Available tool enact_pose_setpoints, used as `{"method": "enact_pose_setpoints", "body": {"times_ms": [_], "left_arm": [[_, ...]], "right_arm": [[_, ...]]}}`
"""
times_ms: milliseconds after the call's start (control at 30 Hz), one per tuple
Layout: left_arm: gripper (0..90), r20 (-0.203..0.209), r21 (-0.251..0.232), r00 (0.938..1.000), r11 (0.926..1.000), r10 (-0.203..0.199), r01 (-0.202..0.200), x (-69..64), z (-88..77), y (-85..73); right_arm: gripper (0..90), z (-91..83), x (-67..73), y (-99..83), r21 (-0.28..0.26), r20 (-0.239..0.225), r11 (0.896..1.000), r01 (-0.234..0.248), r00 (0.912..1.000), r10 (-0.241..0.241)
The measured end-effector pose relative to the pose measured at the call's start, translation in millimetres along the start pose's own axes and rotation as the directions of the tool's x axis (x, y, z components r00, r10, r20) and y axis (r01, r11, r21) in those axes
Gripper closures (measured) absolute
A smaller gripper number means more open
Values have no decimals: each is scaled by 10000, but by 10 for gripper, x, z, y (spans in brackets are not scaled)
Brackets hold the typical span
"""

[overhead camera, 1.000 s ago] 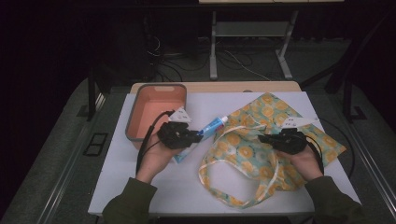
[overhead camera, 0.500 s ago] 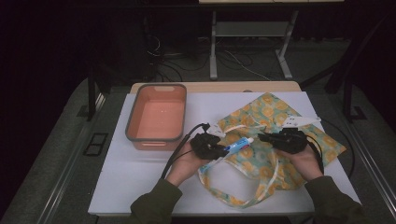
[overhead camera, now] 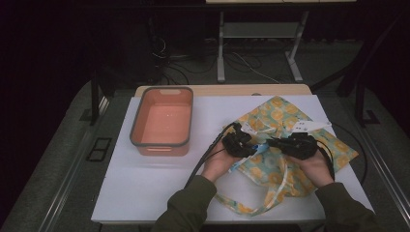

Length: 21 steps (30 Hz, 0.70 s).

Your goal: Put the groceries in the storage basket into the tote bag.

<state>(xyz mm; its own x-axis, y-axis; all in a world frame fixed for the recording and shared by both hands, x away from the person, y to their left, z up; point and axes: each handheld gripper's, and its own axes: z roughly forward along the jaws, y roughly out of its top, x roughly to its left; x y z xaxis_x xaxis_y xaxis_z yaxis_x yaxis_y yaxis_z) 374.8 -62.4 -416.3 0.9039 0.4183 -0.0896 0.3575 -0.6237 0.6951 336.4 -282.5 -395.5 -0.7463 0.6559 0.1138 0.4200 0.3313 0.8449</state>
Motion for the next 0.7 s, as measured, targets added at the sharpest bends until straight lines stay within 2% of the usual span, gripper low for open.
{"method": "enact_pose_setpoints", "body": {"times_ms": [133,167,233,267,300,333,400,467,633,700], "left_arm": [[781,-92,121,9999,9999,-60,61,53,153,-8],[775,39,-62,9997,9997,-241,241,74,147,-19],[760,126,-77,9994,9994,-330,331,95,133,-35],[734,2,-260,9995,9991,-324,324,95,99,-44],[655,-22,-390,9993,9986,-368,367,95,63,-53],[632,30,-499,9994,9981,-353,354,100,-6,-70],[530,-80,-644,9994,9974,-322,316,97,-114,-109],[512,-334,-744,9991,9969,-280,255,86,-274,-185],[474,-173,-861,9993,9958,-330,314,36,-545,-434],[468,-222,-658,9992,9974,-319,304,24,-586,-543]], "right_arm": [[892,-1,-1,-4,28,-13,10000,-26,10000,27],[892,-1,1,-4,23,-23,10000,-27,10000,27],[892,-3,1,-6,28,-36,10000,-3,10000,3],[892,-3,1,-7,36,-33,10000,-3,10000,3],[892,-4,0,-8,42,-33,10000,-12,10000,12],[892,-5,0,-9,43,-32,10000,2,10000,-2],[892,-7,-2,-9,22,-28,10000,7,10000,-6],[892,-9,-5,-12,36,-8,10000,-46,10000,46],[892,3,-2,-15,104,-4,9999,-8,10000,8],[892,11,3,-18,149,-3,9999,37,10000,-37]]}}
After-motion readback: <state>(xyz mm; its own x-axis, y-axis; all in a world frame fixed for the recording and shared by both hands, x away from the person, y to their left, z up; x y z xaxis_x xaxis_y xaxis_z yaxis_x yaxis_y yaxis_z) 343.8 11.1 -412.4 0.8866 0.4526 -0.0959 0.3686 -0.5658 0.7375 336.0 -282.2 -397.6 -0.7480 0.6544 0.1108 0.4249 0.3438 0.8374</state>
